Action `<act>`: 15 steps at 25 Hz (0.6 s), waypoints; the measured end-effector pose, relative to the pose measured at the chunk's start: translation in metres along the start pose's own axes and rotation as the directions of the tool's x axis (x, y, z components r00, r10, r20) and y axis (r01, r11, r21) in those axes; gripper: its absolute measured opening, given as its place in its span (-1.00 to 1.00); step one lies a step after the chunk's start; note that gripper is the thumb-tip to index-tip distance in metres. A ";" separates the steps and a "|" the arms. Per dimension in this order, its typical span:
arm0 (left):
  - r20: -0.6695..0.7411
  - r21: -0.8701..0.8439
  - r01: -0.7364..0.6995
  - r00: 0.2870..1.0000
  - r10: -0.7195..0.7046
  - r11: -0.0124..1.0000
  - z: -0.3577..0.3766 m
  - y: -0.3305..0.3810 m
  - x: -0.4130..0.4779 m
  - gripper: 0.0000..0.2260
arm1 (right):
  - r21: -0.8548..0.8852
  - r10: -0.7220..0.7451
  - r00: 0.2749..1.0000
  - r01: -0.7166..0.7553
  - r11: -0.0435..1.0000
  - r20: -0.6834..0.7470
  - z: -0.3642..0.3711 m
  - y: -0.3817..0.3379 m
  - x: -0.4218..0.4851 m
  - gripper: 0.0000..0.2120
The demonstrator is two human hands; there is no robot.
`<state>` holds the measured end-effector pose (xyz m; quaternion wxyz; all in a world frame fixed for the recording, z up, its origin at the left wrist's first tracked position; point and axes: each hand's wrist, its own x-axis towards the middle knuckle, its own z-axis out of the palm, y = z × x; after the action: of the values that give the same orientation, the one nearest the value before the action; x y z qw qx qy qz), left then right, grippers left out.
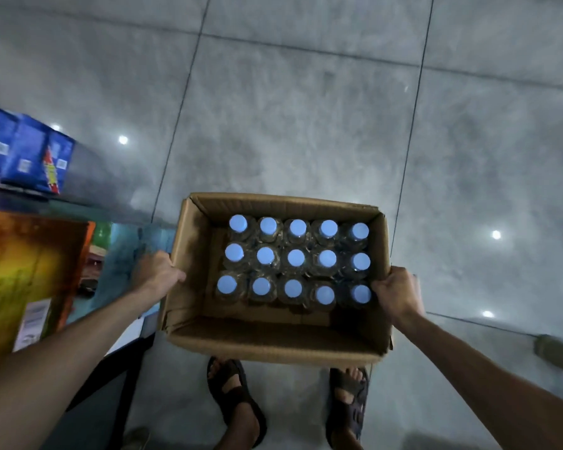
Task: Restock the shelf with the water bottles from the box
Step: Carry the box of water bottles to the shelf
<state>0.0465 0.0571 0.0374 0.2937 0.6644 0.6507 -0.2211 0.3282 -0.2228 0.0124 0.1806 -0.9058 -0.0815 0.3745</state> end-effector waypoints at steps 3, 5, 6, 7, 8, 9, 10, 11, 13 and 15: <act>0.004 -0.065 0.000 1.000 0.000 0.998 -0.050 0.031 -0.013 -0.78 | -0.033 -0.026 0.999 0.027 0.999 0.023 -0.059 -0.055 0.002 -0.92; 0.004 -0.067 -0.009 1.000 0.009 0.998 -0.078 0.054 -0.012 -0.80 | -0.045 -0.056 0.998 0.057 0.997 0.013 -0.088 -0.093 0.011 -0.86; 0.003 -0.076 -0.009 1.000 0.009 0.997 -0.094 0.066 -0.008 -0.81 | -0.061 -0.072 0.997 0.072 0.996 0.002 -0.101 -0.114 0.017 -0.85; -0.003 -0.104 -0.009 1.000 0.008 0.995 -0.111 0.078 -0.003 -0.82 | -0.070 -0.082 0.997 0.081 0.994 -0.009 -0.113 -0.138 0.025 -0.87; -0.004 -0.132 -0.005 1.000 0.005 0.991 -0.128 0.090 0.004 -0.82 | -0.075 -0.090 0.996 0.088 0.993 -0.020 -0.123 -0.161 0.033 -0.89; -0.001 -0.148 -0.009 1.000 0.009 0.989 -0.145 0.102 0.015 -0.81 | -0.081 -0.098 0.995 0.096 0.992 -0.024 -0.131 -0.184 0.044 -0.90; 0.004 -0.166 0.004 1.000 -0.004 0.986 -0.162 0.112 0.026 -0.81 | -0.093 -0.101 0.995 0.098 0.991 -0.022 -0.137 -0.207 0.056 -0.88; 0.006 -0.177 0.011 1.000 -0.010 0.984 -0.180 0.121 0.040 -0.81 | -0.103 -0.109 0.994 0.106 0.989 -0.025 -0.142 -0.231 0.068 -0.84; 0.008 -0.196 -0.004 1.000 0.005 0.981 -0.210 0.136 0.064 -0.81 | -0.092 -0.127 0.992 0.124 0.988 -0.029 -0.150 -0.272 0.086 -0.77; -0.015 -0.243 0.014 1.000 -0.019 0.970 -0.249 0.157 0.093 -0.83 | -0.096 -0.133 0.991 0.130 0.987 -0.025 -0.156 -0.319 0.112 -0.76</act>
<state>0.1861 0.2972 0.1724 0.3656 0.6198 0.6808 -0.1366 0.5135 0.0615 0.1658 0.1634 -0.9117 -0.1557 0.3432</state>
